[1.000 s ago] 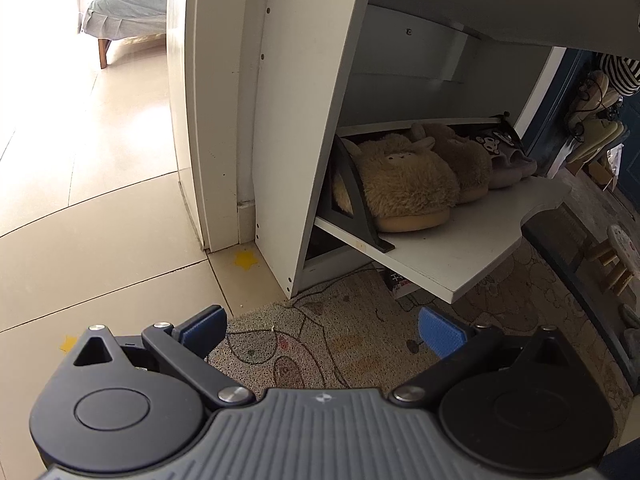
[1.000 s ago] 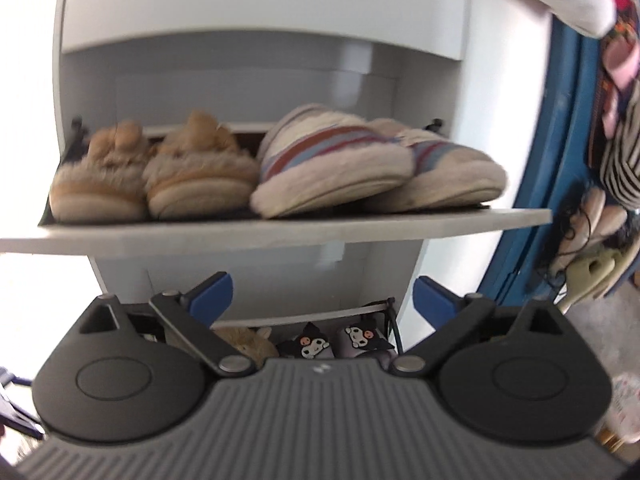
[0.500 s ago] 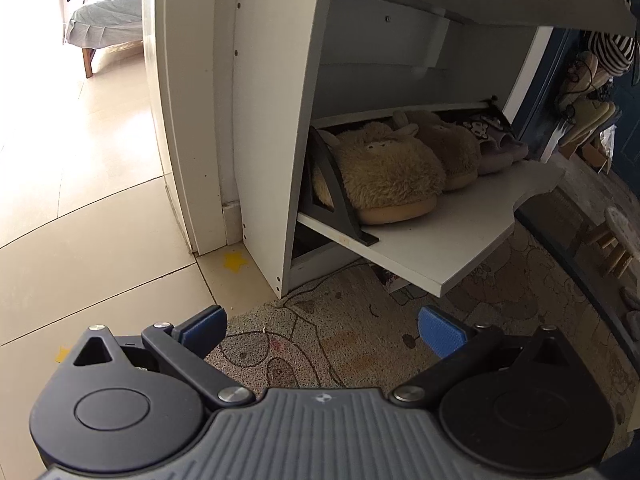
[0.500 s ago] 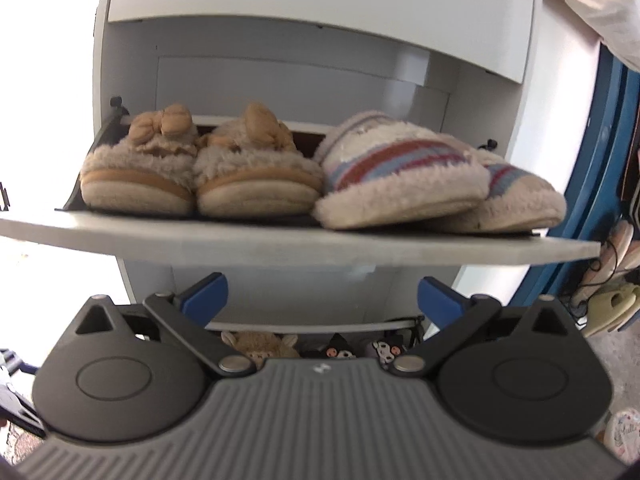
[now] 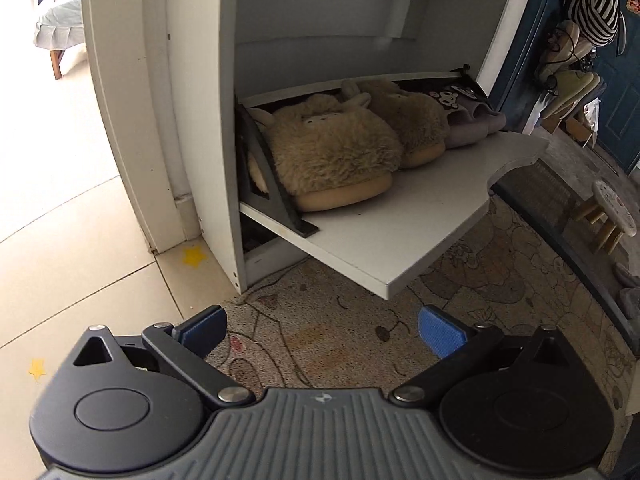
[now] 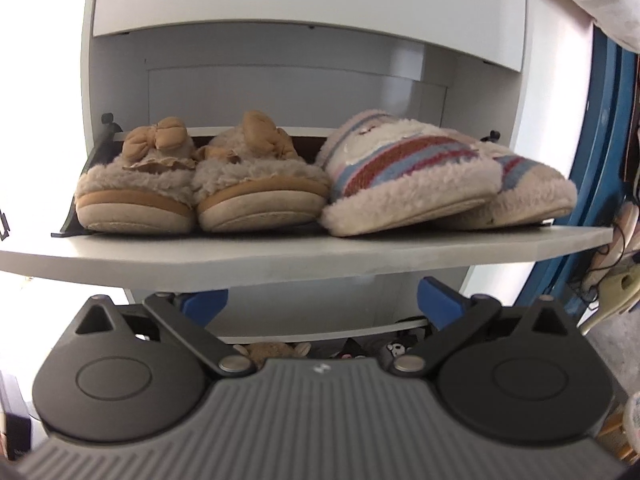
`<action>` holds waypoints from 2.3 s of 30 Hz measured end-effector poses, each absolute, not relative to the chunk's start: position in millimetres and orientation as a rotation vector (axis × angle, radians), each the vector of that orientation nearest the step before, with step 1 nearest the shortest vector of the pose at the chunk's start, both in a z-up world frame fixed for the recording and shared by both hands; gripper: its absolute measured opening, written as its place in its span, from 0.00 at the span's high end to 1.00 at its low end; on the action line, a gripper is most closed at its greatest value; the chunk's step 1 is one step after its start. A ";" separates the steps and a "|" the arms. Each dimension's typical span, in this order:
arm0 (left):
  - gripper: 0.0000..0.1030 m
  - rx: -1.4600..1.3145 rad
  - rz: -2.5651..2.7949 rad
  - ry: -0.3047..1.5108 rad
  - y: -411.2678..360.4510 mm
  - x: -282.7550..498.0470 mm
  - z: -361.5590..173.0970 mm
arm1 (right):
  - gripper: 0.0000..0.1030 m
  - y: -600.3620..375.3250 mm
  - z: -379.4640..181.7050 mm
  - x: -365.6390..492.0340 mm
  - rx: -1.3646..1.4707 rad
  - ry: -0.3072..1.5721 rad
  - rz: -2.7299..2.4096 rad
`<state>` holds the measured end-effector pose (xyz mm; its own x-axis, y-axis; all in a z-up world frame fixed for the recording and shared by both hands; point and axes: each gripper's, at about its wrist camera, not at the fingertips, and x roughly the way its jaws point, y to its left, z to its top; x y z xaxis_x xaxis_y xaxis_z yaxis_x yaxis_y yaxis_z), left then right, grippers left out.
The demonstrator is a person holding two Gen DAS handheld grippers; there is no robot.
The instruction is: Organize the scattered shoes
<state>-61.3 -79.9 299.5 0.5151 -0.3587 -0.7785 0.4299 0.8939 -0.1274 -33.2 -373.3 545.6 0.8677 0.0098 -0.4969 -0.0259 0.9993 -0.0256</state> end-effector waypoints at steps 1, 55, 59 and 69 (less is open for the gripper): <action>0.00 0.082 -0.482 0.920 -83.7 -59.7 298.8 | 0.00 -372.6 544.7 -32.4 -0.017 0.527 0.016; 0.00 0.050 -0.519 0.902 -141.6 -34.4 269.8 | 0.00 -363.6 572.4 -44.6 0.116 0.333 -0.021; 0.00 0.014 -0.493 0.904 -142.3 -26.9 269.9 | 0.00 -366.2 574.5 -45.3 0.129 0.314 -0.020; 0.01 -0.058 -0.467 0.940 -139.9 -17.1 272.5 | 0.00 -368.2 578.4 -42.6 0.156 0.262 -0.010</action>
